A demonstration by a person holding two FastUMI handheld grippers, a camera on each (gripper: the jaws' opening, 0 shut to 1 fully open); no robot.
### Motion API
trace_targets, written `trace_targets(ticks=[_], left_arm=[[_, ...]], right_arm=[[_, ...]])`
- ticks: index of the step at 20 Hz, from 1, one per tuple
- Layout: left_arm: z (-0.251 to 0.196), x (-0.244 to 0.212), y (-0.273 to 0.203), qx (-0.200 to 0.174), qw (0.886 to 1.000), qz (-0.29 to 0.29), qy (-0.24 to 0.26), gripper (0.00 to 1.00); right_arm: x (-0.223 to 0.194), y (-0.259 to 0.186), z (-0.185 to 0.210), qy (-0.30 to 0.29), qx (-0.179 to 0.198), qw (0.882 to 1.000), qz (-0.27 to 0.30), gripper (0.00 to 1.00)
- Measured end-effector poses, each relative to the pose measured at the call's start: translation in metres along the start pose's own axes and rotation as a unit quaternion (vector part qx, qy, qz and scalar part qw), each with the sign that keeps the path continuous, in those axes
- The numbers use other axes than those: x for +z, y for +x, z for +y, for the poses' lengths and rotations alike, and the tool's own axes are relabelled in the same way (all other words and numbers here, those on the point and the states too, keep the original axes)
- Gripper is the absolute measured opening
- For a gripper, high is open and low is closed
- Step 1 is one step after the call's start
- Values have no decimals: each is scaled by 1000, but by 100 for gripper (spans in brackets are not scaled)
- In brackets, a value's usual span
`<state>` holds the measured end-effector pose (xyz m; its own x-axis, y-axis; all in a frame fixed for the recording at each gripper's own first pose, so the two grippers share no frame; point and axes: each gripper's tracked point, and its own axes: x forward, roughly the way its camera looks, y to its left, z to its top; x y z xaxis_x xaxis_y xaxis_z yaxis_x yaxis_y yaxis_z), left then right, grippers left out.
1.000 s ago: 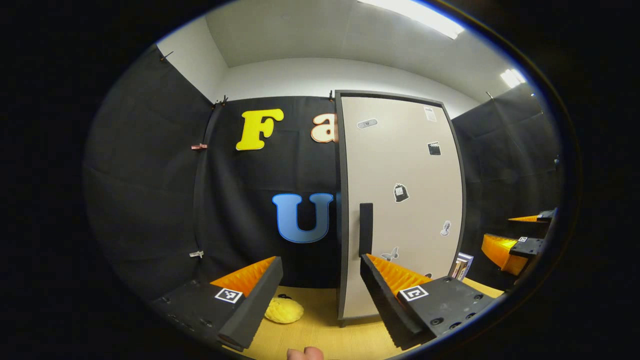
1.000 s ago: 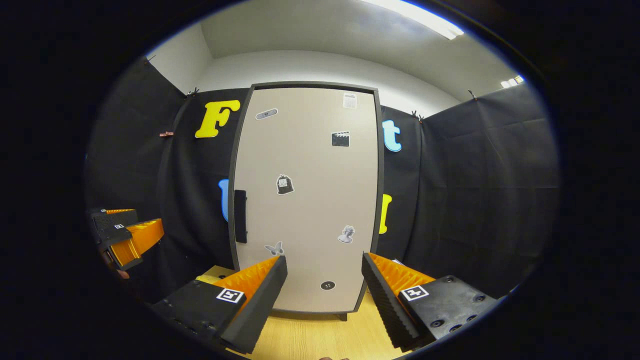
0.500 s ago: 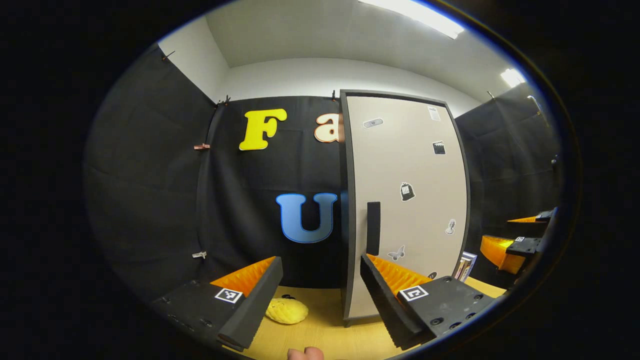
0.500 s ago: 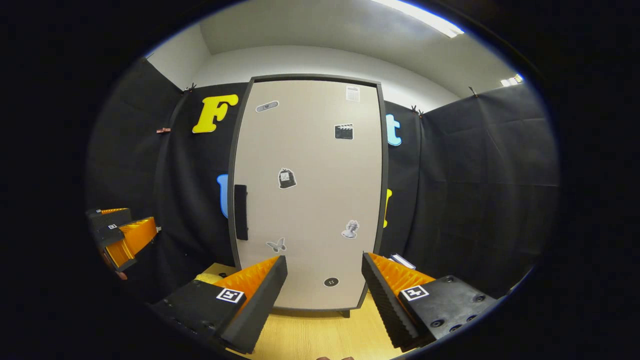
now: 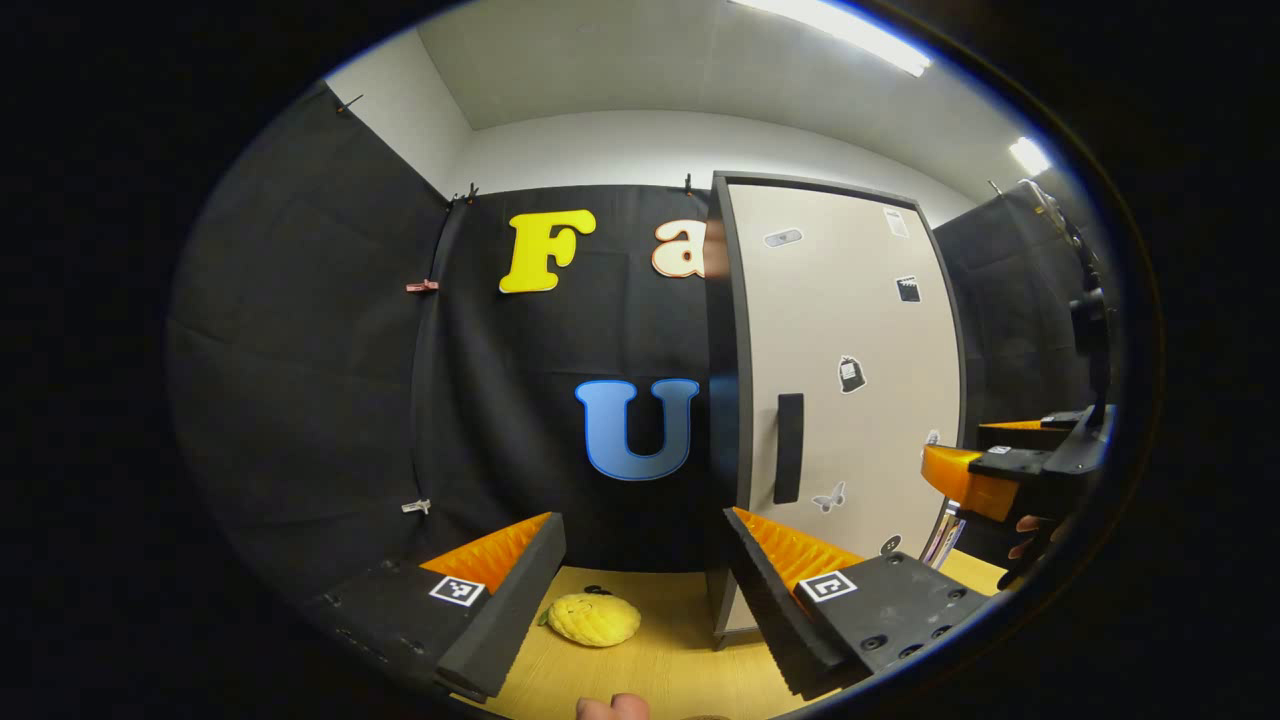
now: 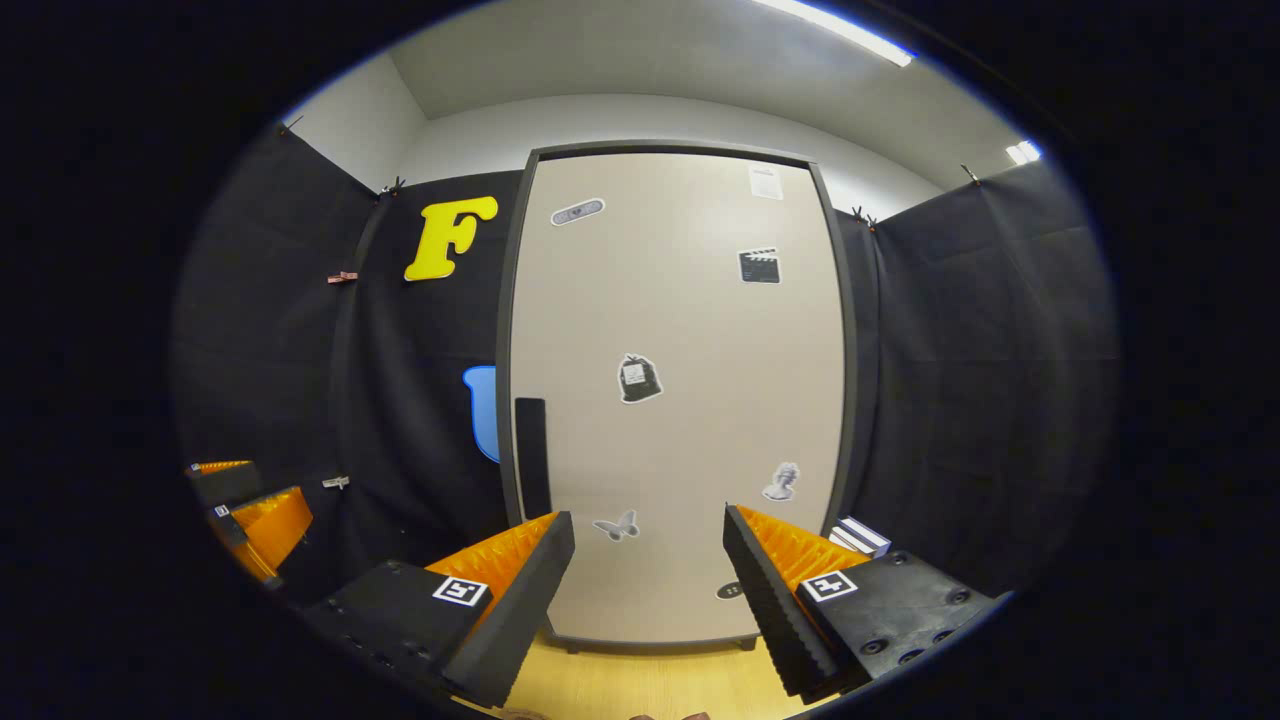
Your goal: Open the cabinet door with the right hand, grasp the bottle in the cabinet with the left hand and place it on the coaster, then close the cabinet door with the right hand.
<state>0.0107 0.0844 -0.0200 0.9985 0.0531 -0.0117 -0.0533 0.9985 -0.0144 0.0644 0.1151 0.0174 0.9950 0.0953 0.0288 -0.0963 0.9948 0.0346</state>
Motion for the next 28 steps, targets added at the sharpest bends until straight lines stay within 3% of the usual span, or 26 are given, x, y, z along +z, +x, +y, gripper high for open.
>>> trace_targets(ticks=[6, 14, 17, 18, 19, 20, 21, 24, 25, 26, 27, 28], left_arm=[[30, -14, 6, 24, 1000, 7, 8, 98], [51, -42, 8, 39, 999, 36, -8, 98], [60, -49, 9, 46, 998, 42, -2, 98], [61, -52, 10, 47, 998, 45, -3, 98], [63, -55, 9, 48, 998, 48, -4, 98], [64, -56, 8, 50, 997, 50, -6, 98], [67, -59, 4, 52, 997, 51, -7, 98], [73, -58, 3, 60, 997, 52, -5, 98], [73, -58, 2, 59, 997, 52, -4, 98], [72, -57, 1, 58, 997, 51, -3, 98], [71, -56, 0, 57, 997, 51, -2, 98], [70, -53, 0, 55, 997, 50, -2, 98]], right_arm=[[3, 57, 49, 13, 28, 1000, -6, 97], [-22, 117, 84, -4, 27, 1000, 5, 97], [-28, 138, 83, -8, 6, 1000, -1, 77], [-29, 144, 84, -2, 4, 1000, -2, 77], [-32, 149, 87, 8, 7, 1000, 1, 58], [-39, 153, 88, 21, 5, 1000, 13, 58], [-36, 153, 91, 29, 3, 1000, 3, 44], [-36, 150, 91, 10, 5, 1000, -3, 38], [-35, 149, 90, 13, 21, 1000, -2, 28], [-36, 149, 92, 19, 31, 999, 0, 28], [-34, 149, 90, 22, 35, 999, 3, 19], [-36, 147, 91, 22, 38, 999, 8, 20]])
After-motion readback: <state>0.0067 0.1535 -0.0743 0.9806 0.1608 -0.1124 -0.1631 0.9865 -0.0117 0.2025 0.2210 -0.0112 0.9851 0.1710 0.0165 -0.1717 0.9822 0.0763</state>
